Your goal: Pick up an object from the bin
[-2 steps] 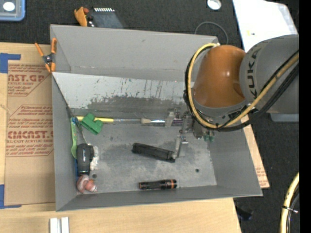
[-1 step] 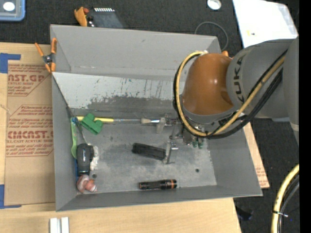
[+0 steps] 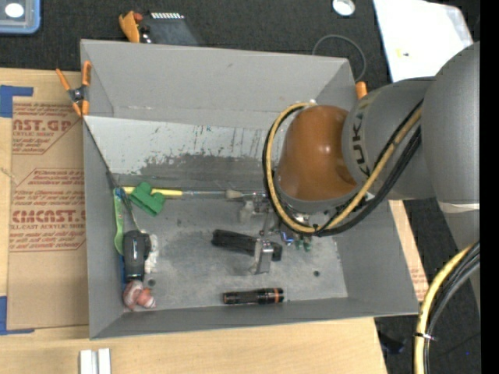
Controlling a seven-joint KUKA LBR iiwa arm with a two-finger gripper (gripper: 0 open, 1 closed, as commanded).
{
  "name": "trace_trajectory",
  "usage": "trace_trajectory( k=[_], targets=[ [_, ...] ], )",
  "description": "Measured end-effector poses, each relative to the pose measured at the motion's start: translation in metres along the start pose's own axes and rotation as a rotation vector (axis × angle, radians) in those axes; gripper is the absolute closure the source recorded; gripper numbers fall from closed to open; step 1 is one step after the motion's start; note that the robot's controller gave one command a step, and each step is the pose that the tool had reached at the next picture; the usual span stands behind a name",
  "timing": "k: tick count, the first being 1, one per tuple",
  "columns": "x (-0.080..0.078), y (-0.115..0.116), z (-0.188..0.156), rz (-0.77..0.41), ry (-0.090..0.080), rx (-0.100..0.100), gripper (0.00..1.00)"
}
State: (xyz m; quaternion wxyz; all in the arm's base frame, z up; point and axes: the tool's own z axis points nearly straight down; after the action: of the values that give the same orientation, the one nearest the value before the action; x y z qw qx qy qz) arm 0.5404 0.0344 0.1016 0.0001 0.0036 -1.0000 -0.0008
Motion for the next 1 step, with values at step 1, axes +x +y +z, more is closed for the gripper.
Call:
trace_trajectory(
  k=[1],
  targets=[
    [0.0002,0.0081,-0.0406,-0.025,-0.012,0.0,0.0]
  ],
)
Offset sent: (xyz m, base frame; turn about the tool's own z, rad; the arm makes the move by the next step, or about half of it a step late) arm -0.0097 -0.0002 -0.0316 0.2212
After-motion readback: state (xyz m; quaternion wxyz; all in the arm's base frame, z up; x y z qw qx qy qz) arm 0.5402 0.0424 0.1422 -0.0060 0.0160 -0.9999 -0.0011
